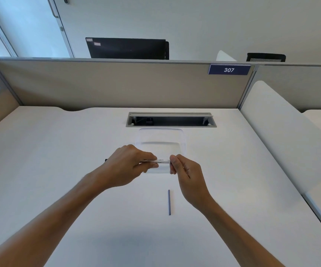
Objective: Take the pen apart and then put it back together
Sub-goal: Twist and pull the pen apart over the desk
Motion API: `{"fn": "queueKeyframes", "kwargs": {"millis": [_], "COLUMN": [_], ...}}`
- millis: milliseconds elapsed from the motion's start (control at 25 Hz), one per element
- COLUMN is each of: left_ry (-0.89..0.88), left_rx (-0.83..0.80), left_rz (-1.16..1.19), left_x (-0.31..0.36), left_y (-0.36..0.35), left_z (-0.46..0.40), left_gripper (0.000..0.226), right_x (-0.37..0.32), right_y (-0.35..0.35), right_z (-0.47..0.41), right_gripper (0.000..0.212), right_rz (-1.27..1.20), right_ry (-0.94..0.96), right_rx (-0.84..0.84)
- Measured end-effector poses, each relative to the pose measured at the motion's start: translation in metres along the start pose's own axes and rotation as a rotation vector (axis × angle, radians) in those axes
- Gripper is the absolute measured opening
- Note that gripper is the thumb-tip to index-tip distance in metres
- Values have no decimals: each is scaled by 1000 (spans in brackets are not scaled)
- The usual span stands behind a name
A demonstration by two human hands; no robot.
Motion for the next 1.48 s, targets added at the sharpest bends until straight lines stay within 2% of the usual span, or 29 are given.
{"fn": "queueKeyframes", "kwargs": {"millis": [160,280,480,680,920,1120,1360,1480], "left_ry": [99,119,130,94,0,-132,-172,-178], "left_rx": [-245,-336,-237,-127,65,134,135,137], "left_rz": [426,536,406,99,-121,-221,-248,-278], "left_x": [-5,-10,-6,-4,-7,-2,1,4], "left_y": [0,-1,3,7,9,6,3,4], "left_z": [-2,0,3,4,7,6,6,7], "left_gripper": [27,29,17,17,39,35,32,32], "right_x": [-4,-1,-4,0,2,5,3,4], "right_y": [1,0,4,8,8,11,14,12], "right_z": [0,0,0,-3,-3,0,-2,-5], "right_gripper": [28,26,26,36,21,3,19,22], "right_rz": [182,250,165,-13,-86,-72,-51,-20], "right_ry": [208,276,159,-30,-82,-88,-65,-52], "right_rx": [-14,-63,-27,-3,-48,-40,57,43]}}
Point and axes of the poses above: each hand's wrist, its own z-axis away from the middle knuckle, its own y-axis out of the back of the hand, x = y × z, the point moved 5 cm from there along -z, towards the middle knuckle, and after that the axes turned 11 degrees about -z, right-handed, at the moved point
